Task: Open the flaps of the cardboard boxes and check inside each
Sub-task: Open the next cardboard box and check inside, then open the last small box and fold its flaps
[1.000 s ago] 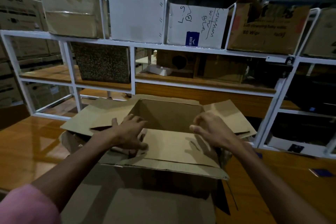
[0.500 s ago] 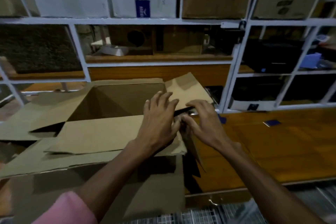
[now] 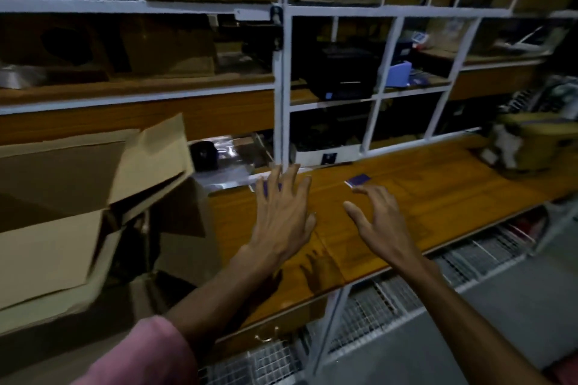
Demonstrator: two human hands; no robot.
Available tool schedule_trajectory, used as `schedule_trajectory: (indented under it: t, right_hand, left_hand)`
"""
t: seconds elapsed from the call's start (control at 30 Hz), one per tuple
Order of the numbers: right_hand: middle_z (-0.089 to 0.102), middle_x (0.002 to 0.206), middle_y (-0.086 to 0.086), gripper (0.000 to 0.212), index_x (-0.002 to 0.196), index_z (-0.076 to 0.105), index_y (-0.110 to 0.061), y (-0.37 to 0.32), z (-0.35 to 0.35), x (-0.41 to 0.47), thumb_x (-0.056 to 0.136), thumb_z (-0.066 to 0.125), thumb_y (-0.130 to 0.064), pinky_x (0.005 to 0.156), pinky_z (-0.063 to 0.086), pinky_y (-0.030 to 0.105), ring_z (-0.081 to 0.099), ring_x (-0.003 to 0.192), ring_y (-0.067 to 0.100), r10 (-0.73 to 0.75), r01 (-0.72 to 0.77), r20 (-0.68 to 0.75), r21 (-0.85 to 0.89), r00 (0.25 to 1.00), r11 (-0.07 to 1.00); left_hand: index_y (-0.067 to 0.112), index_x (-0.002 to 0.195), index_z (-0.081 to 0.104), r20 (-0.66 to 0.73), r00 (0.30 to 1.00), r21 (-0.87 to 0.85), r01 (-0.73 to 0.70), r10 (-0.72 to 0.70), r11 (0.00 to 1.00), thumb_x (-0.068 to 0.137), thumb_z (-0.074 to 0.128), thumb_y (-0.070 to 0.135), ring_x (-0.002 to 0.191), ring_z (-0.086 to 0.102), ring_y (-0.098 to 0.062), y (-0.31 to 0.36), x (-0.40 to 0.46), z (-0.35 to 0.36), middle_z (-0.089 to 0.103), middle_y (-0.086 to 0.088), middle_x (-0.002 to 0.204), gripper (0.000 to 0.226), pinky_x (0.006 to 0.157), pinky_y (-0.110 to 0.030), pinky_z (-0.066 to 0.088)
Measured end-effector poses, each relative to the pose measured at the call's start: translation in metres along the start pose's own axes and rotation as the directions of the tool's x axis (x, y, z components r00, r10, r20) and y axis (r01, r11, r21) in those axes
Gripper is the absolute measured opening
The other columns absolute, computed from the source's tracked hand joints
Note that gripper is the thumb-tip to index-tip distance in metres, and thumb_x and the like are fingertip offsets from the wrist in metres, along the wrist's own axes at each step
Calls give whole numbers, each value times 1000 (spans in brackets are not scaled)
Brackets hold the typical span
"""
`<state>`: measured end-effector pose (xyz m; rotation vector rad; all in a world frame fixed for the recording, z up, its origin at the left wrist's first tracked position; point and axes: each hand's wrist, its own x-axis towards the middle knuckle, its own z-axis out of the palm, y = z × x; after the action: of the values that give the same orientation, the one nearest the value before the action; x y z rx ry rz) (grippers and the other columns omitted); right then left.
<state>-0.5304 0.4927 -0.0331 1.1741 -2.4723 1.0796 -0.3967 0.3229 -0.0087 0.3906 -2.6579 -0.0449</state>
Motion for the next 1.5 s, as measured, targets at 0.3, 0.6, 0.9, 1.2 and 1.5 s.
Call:
schedule_trajectory:
  t: [0.3,0.6,0.9,1.2,1.5]
  right_hand:
    - [57,131,1,42,127,57,-22,139,-49,-3,98,48,-52,101,43,43,47,126,22,182,-178,74,-58,981,982]
    - [57,131,1,50,130,54,-21,242,-48,29,97,45,-58,100,45,46,50,124,22,253,-246,89,-77,963,966]
    - [51,141,11,58,142,45,-13,415,8,117,98,49,-50,101,43,45,48,129,29,180,-182,-24,-112,983,977]
    - [50,141,10,66,141,44,-17,541,-30,165,94,45,-63,99,43,47,47,129,30,266,-270,-69,-45,961,962]
    - [51,140,12,62,139,46,-13,707,-111,210,96,48,-58,99,45,50,49,127,31,247,-247,-101,12,964,969]
  left_hand:
    - [20,155,28,80,996,-42,37,-33,998,93,58,44,153,1,-35,80,58,71,12,-10,166,73,120,-64,13]
    - [20,156,25,121,993,-48,14,-9,999,94,58,45,154,0,-38,120,133,161,9,-12,167,74,120,-66,13]
    - [21,160,9,72,997,-80,35,-29,996,95,59,45,154,-10,-38,155,230,328,-8,-9,169,85,121,-66,3]
    - [20,161,3,146,989,-120,12,6,993,100,53,43,154,-13,-37,225,321,390,-12,-9,169,83,122,-63,2]
    - [20,161,-2,98,994,-122,66,-55,990,97,57,45,154,-9,-37,360,411,473,-11,-10,168,91,122,-61,3]
